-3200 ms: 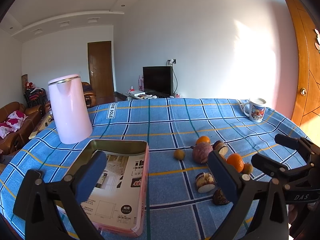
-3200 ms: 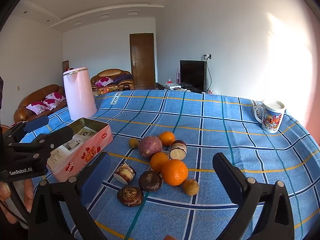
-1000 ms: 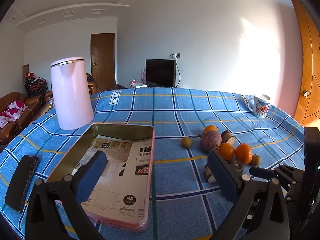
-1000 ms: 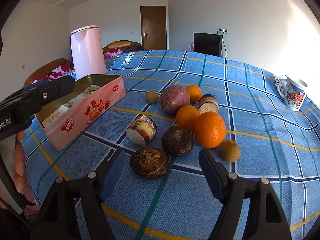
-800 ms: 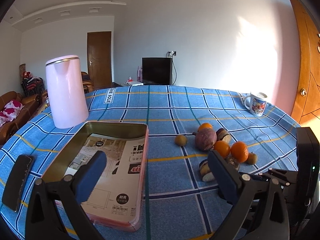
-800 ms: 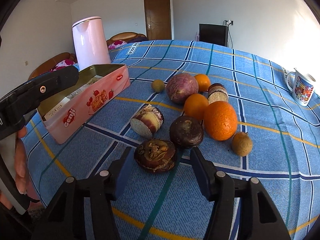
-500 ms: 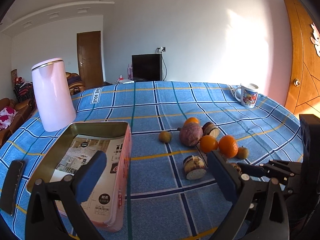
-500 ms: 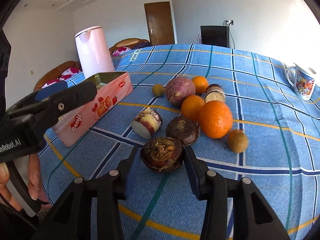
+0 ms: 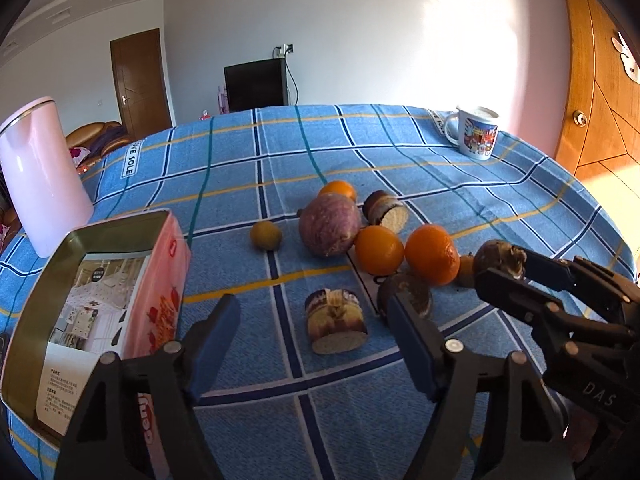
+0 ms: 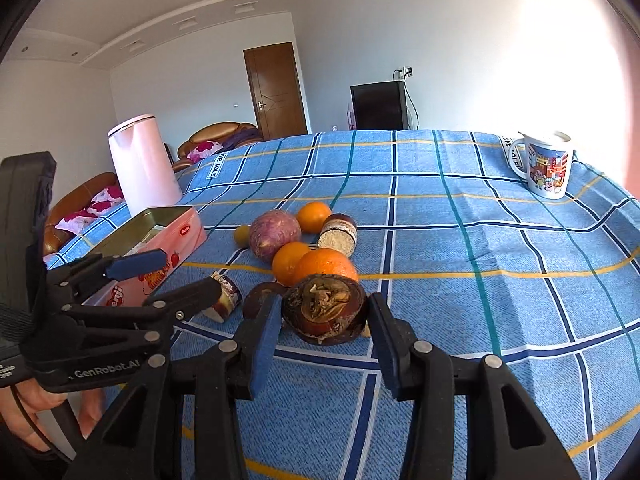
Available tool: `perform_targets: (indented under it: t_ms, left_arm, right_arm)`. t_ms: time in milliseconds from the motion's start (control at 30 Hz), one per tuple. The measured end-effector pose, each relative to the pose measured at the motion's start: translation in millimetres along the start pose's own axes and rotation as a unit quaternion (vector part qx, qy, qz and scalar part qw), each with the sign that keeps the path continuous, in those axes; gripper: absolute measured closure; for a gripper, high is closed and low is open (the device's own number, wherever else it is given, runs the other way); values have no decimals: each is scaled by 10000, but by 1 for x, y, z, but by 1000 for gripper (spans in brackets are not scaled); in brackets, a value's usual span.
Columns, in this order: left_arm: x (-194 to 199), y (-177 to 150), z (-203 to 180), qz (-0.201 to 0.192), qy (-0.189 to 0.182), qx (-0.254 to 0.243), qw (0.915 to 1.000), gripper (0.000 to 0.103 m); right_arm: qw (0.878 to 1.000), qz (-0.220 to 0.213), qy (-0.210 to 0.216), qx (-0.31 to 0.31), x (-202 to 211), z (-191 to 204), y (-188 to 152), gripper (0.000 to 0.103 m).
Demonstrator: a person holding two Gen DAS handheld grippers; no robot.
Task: Organize fruits
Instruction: 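Grasp the brown mangosteen with the right tool while the left tool grasps the cut fruit, then carry both held fruits over the open pink tin box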
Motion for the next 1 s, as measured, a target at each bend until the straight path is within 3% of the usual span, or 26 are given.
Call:
perform_targets:
  t_ms: [133, 200, 233, 333, 633, 1000]
  left_arm:
    - [-10, -4, -3, 214, -143, 58, 9997, 44]
    - [-17, -7, -6, 357, -185, -8, 9992, 46]
    - [-18, -9, -6, 427, -247, 21, 9988, 55]
    - [-19, -11, -9, 486, -347, -6, 9982, 66]
    - [-6, -4, 0, 125, -316, 123, 9993, 68]
    - [17, 11, 23, -404, 107, 69, 9991, 68]
  right_arm:
    - [10000, -3, 69, 26, 1, 2, 0, 57]
    - [9999, 14, 110, 40, 1, 4, -2, 57]
    - [9999, 22, 119, 48, 1, 5, -3, 57]
    - [9998, 28, 158, 66, 1, 6, -3, 57]
    - [9995, -38, 260, 146, 2, 14, 2, 57]
    - [9980, -229, 437, 392, 2, 37, 20, 57]
Point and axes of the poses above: each gripper's, at about its wrist camera, not at the fingertips, and x roughly against the way its jaws point, z to its left, y to its top, the point moved 7 cm from there along -x, roughly the way its jaws point, and after that the axes turned 11 degrees about -z, right-handed, at the moved point
